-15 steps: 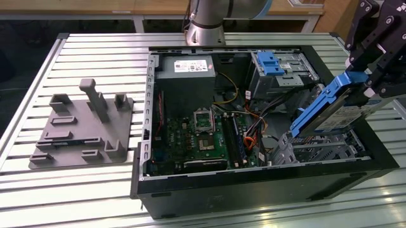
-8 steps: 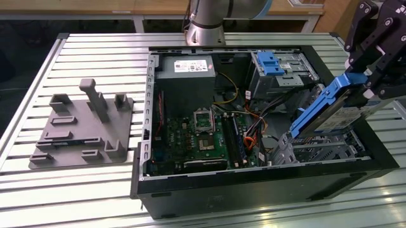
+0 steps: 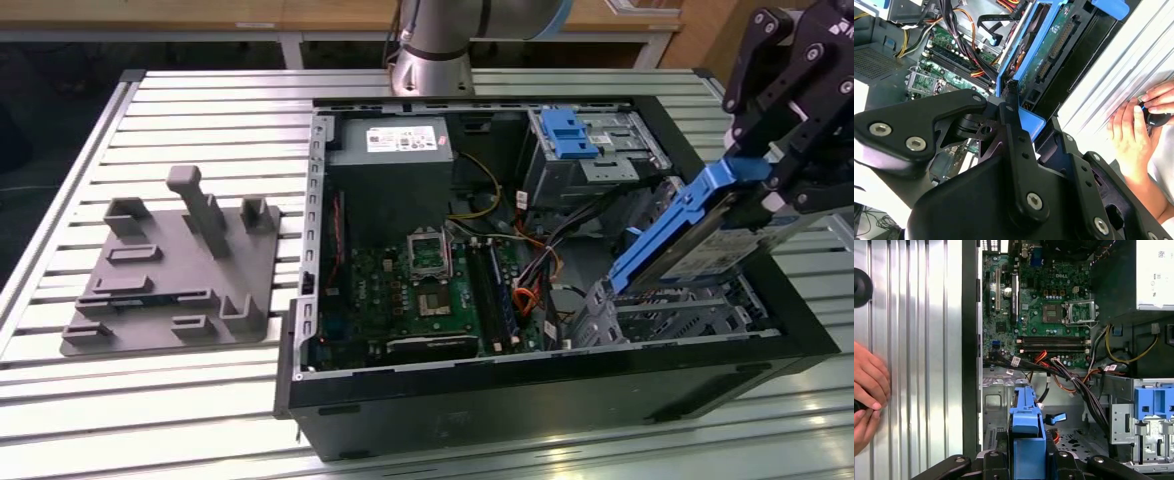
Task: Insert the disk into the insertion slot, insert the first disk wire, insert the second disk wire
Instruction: 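Insert the disk into the insertion slot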
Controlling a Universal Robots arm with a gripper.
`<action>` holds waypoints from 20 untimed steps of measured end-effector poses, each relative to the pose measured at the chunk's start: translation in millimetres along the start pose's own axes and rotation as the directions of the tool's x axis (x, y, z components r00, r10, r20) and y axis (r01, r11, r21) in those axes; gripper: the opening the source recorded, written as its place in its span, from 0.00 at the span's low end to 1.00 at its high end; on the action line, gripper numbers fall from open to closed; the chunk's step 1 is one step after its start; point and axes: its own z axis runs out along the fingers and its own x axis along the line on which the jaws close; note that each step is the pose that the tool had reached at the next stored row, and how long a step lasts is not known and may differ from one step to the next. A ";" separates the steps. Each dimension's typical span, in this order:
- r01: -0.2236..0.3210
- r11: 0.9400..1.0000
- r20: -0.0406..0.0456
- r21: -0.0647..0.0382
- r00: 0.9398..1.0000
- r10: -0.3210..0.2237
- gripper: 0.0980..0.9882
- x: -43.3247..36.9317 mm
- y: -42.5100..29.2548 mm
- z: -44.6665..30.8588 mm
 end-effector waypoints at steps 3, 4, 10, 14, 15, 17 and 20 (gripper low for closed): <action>0.000 1.000 0.000 0.000 1.000 0.000 0.30 0.3 0.0 1.3; 0.000 1.000 0.000 0.000 1.000 0.000 0.30 0.4 -0.1 1.8; 0.000 1.000 0.000 0.000 1.000 0.000 0.30 0.7 0.0 4.1; 0.000 1.000 0.000 0.000 1.000 0.000 0.30 0.8 -0.1 5.7; 0.000 1.000 0.000 0.000 1.000 0.000 0.30 0.9 -0.1 6.0; 0.000 1.000 0.000 0.000 1.000 0.000 0.30 0.9 -0.3 6.7; 0.000 1.000 0.000 0.000 1.000 0.000 0.30 1.0 -0.5 7.8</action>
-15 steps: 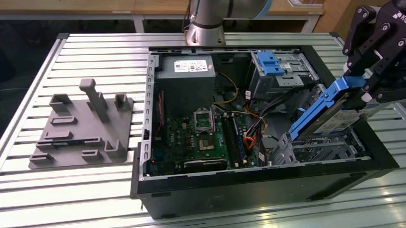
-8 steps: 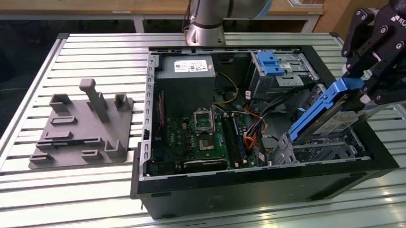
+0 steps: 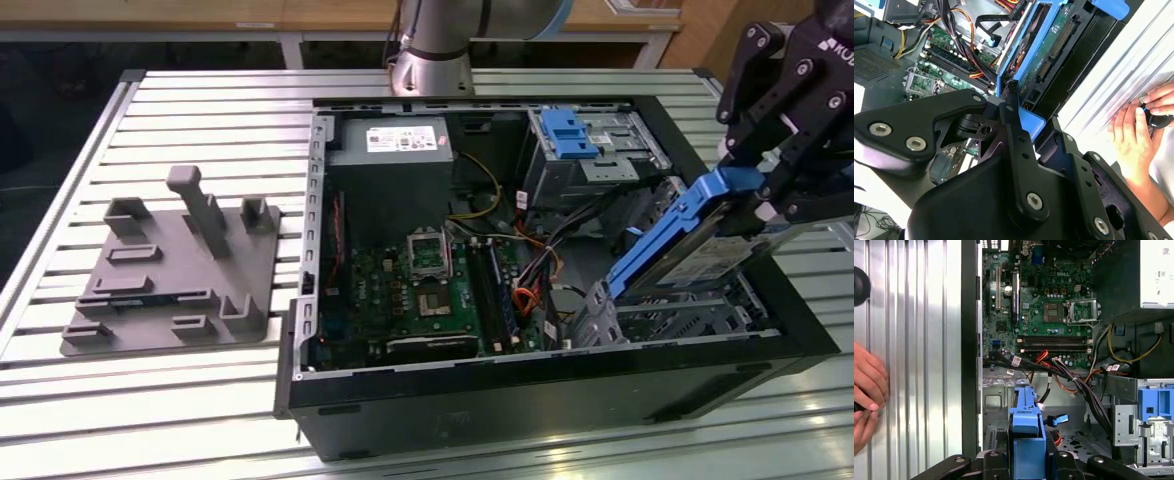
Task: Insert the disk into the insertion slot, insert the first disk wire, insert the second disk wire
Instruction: 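Insert the disk into the insertion slot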
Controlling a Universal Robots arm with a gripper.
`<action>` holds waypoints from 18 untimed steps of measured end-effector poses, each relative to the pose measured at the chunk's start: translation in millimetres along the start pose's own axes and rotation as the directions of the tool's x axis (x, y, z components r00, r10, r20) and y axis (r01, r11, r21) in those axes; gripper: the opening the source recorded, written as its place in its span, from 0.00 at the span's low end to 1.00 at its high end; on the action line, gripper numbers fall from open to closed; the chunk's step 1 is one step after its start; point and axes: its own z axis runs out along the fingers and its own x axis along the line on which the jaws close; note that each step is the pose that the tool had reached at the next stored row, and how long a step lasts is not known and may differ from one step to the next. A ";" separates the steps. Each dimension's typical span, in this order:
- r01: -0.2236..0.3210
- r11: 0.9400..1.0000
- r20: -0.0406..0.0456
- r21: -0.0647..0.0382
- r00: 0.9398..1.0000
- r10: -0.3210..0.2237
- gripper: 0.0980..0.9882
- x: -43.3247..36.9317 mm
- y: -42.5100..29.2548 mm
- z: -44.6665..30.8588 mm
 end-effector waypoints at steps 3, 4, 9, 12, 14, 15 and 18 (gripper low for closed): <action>0.000 1.000 0.000 0.000 1.000 0.000 0.30 0.1 0.0 1.5; 0.000 1.000 0.000 0.000 1.000 0.000 0.30 0.2 0.0 2.0; 0.000 1.000 0.000 0.000 1.000 0.000 0.30 0.5 0.0 5.2; 0.000 1.000 -0.001 0.000 1.000 0.000 0.30 0.7 0.0 7.1; 0.000 1.000 -0.001 0.000 1.000 0.000 0.30 0.8 0.0 8.4; 0.000 1.000 0.000 0.000 1.000 0.000 0.30 0.9 0.0 9.0; 0.000 1.000 0.000 -0.001 1.000 0.000 0.30 1.0 -0.1 9.3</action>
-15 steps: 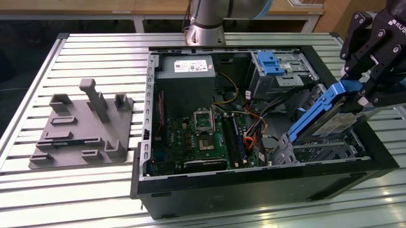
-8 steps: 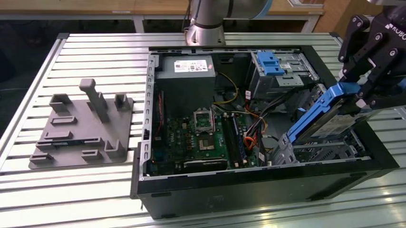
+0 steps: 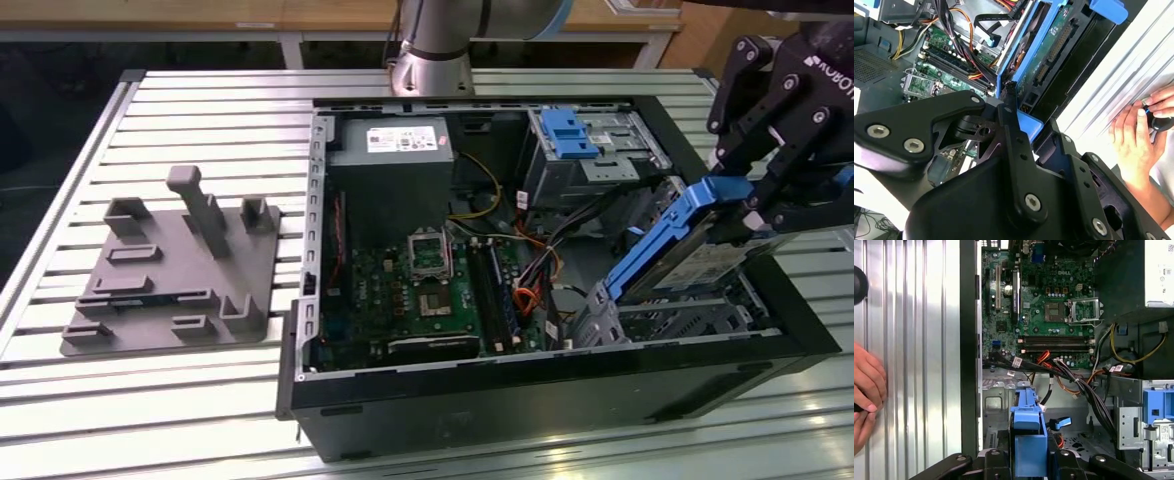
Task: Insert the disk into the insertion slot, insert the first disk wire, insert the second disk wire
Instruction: 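Insert the disk into the insertion slot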
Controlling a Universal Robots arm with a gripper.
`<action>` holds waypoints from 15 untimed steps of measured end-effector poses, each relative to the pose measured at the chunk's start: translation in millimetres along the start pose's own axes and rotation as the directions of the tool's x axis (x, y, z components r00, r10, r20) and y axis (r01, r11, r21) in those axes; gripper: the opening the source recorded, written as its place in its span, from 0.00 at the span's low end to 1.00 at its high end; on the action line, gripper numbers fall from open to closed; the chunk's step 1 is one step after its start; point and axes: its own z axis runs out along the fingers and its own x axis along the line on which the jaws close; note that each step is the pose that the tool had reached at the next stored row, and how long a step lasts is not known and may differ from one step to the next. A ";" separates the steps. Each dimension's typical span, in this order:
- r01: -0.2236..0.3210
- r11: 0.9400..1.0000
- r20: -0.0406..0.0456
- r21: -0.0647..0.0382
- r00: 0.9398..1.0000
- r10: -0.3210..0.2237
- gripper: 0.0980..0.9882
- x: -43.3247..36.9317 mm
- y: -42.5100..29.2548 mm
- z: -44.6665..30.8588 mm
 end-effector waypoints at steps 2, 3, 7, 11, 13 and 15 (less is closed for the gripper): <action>0.000 1.000 0.001 -0.004 1.000 0.000 0.30 0.0 -0.2 -0.8; 0.000 1.000 0.001 -0.007 1.000 0.000 0.30 0.0 -0.3 -1.5; -0.003 1.000 -0.001 -0.029 1.000 0.003 0.30 -0.3 -0.4 -5.7; -0.010 0.999 -0.001 -0.032 1.000 0.010 0.30 0.3 -2.1 -5.3; -0.015 0.999 -0.001 -0.032 1.000 0.015 0.30 0.6 -3.2 -4.8; -0.019 0.999 -0.001 -0.032 1.000 0.019 0.30 0.9 -4.4 -4.2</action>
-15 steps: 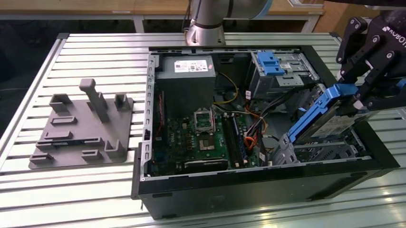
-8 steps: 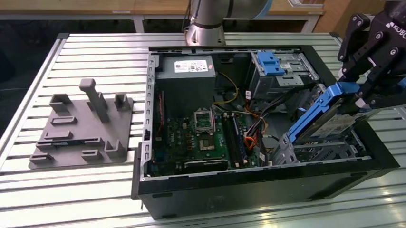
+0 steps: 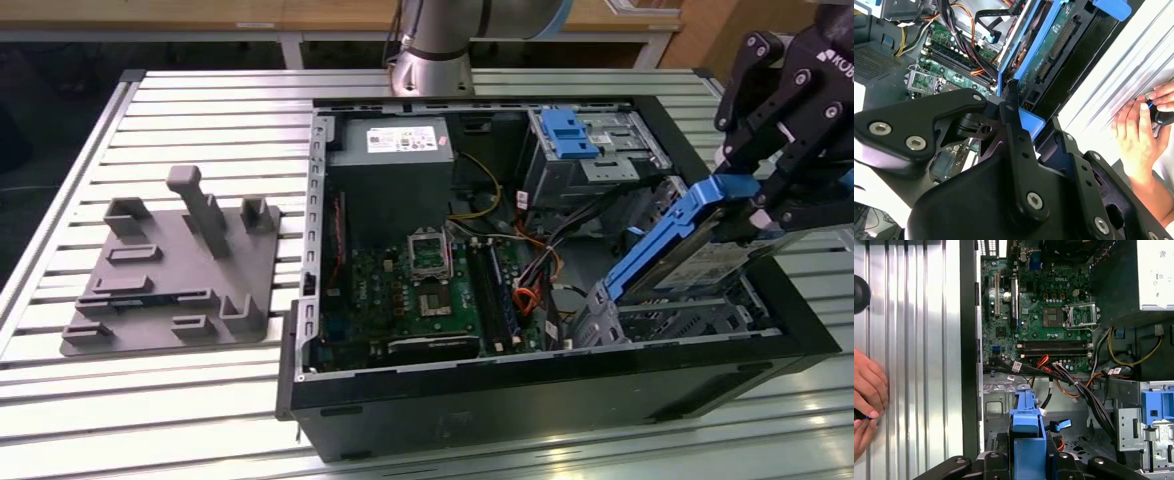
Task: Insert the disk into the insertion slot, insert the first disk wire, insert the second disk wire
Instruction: 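Insert the disk into the insertion slot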
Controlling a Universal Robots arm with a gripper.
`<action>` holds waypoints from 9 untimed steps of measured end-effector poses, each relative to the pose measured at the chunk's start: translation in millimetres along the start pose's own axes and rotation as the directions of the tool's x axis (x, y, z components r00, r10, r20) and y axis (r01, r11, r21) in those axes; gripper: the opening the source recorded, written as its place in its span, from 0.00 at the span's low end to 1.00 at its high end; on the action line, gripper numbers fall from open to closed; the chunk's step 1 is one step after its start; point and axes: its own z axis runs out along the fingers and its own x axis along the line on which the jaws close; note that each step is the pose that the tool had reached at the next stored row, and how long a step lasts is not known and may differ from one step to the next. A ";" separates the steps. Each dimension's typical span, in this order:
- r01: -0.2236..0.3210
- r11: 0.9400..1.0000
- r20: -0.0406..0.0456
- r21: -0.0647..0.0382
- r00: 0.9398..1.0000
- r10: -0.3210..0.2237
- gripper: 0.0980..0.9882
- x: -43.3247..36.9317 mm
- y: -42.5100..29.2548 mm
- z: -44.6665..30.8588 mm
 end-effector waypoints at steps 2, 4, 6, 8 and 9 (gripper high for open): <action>-0.002 1.000 0.000 0.000 1.000 0.002 0.30 0.1 -0.9 1.0; -0.002 1.000 0.000 0.000 1.000 0.002 0.30 0.2 -1.0 2.3; -0.002 1.000 0.000 0.000 1.000 0.002 0.30 0.3 -1.1 3.6; -0.002 1.000 0.000 0.000 1.000 0.002 0.30 0.4 -1.2 5.1; -0.002 1.000 -0.001 0.000 1.000 0.002 0.30 0.5 -1.2 6.0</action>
